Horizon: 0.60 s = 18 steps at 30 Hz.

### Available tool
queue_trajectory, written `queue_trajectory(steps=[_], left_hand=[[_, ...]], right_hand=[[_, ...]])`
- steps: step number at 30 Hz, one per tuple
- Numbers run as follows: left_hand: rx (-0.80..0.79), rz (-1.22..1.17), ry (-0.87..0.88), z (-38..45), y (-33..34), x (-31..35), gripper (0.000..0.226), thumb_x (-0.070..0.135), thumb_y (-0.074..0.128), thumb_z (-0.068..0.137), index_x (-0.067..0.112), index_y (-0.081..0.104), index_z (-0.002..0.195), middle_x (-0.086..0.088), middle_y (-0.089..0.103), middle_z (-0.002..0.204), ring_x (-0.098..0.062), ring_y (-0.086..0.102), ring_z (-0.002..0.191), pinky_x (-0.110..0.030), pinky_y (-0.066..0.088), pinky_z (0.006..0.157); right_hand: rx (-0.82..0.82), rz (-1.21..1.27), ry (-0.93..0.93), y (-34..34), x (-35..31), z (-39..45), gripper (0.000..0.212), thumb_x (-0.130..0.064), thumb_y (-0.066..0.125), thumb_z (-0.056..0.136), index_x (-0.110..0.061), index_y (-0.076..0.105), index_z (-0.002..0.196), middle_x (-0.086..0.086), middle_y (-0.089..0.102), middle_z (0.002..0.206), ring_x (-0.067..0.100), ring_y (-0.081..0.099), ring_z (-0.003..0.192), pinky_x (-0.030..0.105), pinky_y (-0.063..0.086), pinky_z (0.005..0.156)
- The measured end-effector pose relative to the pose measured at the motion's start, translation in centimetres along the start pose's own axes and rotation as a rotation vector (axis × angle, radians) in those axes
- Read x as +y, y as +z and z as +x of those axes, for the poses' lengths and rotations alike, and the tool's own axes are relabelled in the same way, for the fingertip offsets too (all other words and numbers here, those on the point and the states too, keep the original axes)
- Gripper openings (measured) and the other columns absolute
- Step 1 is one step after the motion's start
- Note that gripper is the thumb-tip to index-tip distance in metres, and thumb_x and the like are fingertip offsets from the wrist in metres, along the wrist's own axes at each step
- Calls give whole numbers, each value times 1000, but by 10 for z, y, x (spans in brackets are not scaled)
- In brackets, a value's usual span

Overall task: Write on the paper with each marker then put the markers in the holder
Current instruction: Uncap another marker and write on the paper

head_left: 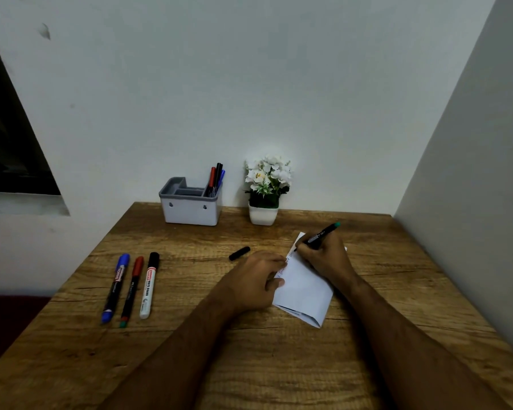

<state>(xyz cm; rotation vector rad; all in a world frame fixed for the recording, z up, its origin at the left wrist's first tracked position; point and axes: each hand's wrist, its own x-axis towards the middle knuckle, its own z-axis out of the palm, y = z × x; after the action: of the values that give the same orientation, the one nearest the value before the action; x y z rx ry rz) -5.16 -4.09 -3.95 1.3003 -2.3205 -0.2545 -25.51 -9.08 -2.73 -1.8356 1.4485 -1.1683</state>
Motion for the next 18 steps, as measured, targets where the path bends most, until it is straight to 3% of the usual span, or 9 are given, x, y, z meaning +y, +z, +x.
queue_trajectory(steps=[8,11,14,18], left_hand=[[9,-2,25,0,-2,0,50,32,60,95,15,54,141,2,52,146,-11,42,136,-21,27,110],[9,-3,27,0,-1,0,50,32,60,95,16,54,142,3,52,147,-11,41,137,-22,28,111],[12,-4,26,1,1,-1,50,32,60,95,16,54,142,3,51,147,-10,40,137,-21,27,111],[11,0,25,1,1,-2,50,33,60,95,17,54,142,4,51,147,-10,40,137,-20,25,110]], right_hand=[[3,17,24,2,1,2,31,-2,67,87,-13,60,59,-10,60,49,1,52,45,15,37,46],[5,16,6,1,4,2,29,-5,68,89,-8,63,60,-8,61,51,4,53,46,19,39,47],[2,19,5,2,1,1,31,-4,69,91,-15,64,62,-13,64,52,0,57,47,14,40,48],[34,75,7,0,0,0,23,-6,69,90,-1,66,68,8,69,60,10,59,51,25,45,50]])
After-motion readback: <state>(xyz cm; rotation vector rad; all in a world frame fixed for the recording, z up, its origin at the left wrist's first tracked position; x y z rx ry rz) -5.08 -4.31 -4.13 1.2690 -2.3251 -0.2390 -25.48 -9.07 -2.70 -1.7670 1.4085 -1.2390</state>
